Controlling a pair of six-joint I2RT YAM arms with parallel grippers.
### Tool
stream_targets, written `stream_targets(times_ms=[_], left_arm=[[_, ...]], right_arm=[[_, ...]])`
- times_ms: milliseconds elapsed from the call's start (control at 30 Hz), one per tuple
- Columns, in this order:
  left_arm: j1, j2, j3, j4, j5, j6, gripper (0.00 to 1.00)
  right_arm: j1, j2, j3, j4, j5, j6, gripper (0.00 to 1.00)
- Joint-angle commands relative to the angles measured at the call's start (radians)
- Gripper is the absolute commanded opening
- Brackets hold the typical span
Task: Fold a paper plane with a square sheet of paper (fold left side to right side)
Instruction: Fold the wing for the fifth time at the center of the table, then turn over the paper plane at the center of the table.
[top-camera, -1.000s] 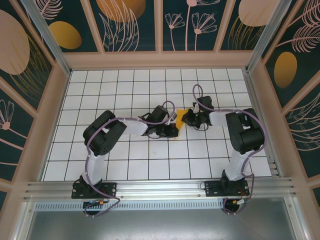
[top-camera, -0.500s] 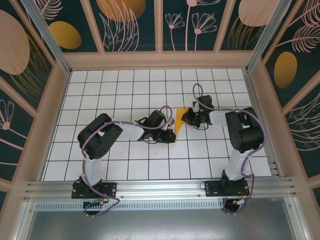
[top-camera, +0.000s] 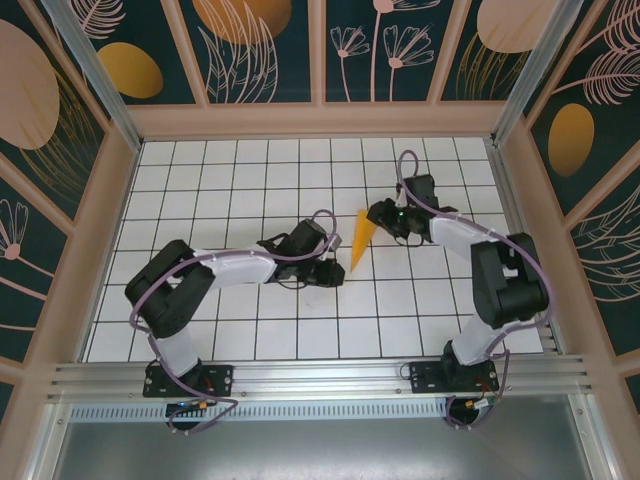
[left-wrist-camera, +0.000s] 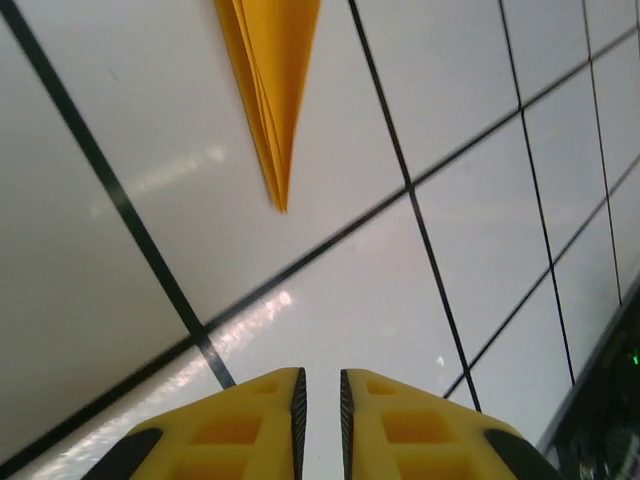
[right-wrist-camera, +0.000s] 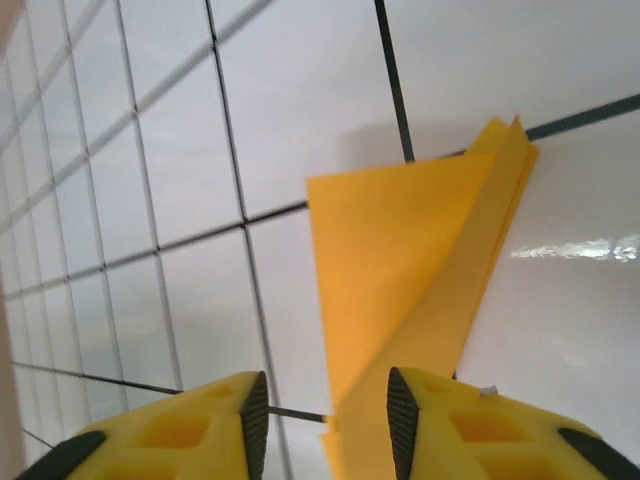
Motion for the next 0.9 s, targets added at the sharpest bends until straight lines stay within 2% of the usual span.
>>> stream_targets(times_ms=[0,100,233,367,567,667,767,833,867], left_arm=[[0.007,-0.067,0.017,-0.053,-0.223,0.012,0.21],[0.009,-0.104,0.017,-0.056,-0.37,-0.002,0.23],[0.007,-0.132,0.048,-0.058,-0.482,0.003,0.27],[0.008,-0.145,0.065,-0.061,-0.528,0.015,0.27],[0.008,-0.165,0.065,-0.076,-0.595,0.026,0.29],[0.008,-0.189,0.058,-0.078,-0.64,0.024,0.29],[0.007,-0.232,0.036,-0.063,-0.693,0.021,0.35],[0.008,-0.265,0.028,-0.054,-0.722,0.023,0.37],[0.008,-0.275,0.01,-0.052,-0.733,0.024,0.37]], right_arm=[[0.0,-0.066,0.014,-0.137,0.114,0.018,0.5],[0.021,-0.071,0.001,-0.181,0.131,0.055,0.58],[0.045,-0.049,-0.041,-0.152,0.111,0.094,0.59],[0.071,0.002,-0.024,-0.12,0.074,0.102,0.58],[0.099,0.075,0.03,-0.13,0.089,0.081,0.55],[0.103,0.1,0.036,-0.132,0.085,0.078,0.35],[0.11,0.09,0.031,-0.105,0.056,0.06,0.1],[0.119,0.064,0.031,-0.091,0.034,0.029,0.0],[0.12,0.05,0.029,-0.086,0.023,0.014,0.0]])
